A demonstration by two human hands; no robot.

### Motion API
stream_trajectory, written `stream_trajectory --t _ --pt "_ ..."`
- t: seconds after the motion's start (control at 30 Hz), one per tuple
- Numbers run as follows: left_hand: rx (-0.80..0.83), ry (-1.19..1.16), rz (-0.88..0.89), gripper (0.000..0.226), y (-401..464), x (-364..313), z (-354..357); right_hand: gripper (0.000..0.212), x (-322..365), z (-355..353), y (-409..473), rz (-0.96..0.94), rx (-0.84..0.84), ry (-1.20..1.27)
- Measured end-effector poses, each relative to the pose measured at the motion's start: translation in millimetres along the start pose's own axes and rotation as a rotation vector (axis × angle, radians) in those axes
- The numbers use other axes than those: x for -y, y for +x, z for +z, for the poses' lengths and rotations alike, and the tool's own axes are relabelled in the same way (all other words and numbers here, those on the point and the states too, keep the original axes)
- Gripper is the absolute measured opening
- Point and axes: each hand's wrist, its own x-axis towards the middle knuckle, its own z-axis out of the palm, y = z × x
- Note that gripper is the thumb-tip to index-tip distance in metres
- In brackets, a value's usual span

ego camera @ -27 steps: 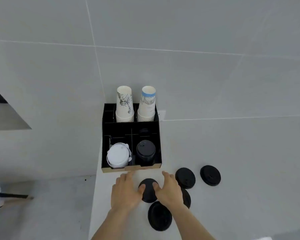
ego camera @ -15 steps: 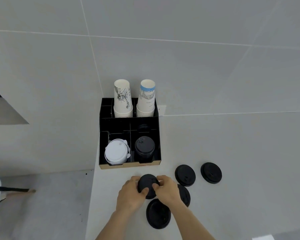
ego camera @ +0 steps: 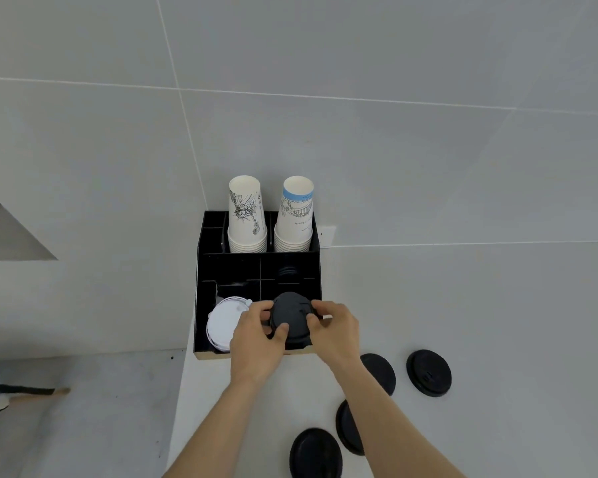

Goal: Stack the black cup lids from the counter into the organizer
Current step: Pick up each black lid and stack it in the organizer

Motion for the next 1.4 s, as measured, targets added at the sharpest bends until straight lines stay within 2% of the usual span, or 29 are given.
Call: stream_trajectory --t 0.17,0.5,0.77,0.9,1.0,1.1,1.17,1.27,1.4 --pt "-0.001 0.064 -0.011 0.045 27.1 -0.6 2.4 0.035 3.8 10.6 24.6 -0.014 0.019 -0.024" --pt "0.028 0.224 -0.024 0.050 33.4 11.2 14.3 0.038 -10.0 24.8 31.7 -0.081 0.042 -0.279" --pt "0.030 0.279 0.001 0.051 27.6 9.0 14.8 0.038 -14.6 25.9 26.1 -0.085 0.029 -0.272" --pt "-0.016 0.251 0.061 0.049 22.7 -1.1 13.3 0.030 -13.8 15.3 25.1 -0.070 -0.090 -0.167" --pt "-0.007 0.196 0.112 0.038 17.0 -12.4 18.7 0.021 -22.9 -3.0 22.1 -0.005 -0.197 -0.075" --pt "0.092 0.131 0.165 0.029 8.0 -21.4 35.4 0.022 -46.8 -28.1 20.5 0.104 -0.262 -0.055" --pt "0.199 0.090 0.165 0.027 0.9 -25.0 50.6 0.027 -67.4 -44.9 18.1 0.179 -0.234 -0.116" --pt "0.424 0.084 0.066 0.031 -11.3 -26.3 75.2 0.036 -93.7 -63.7 9.4 0.285 -0.148 -0.272" --pt "0.603 0.130 -0.083 0.048 -26.2 -21.2 104.3 0.043 -115.9 -75.3 -4.0 0.408 -0.083 -0.248"
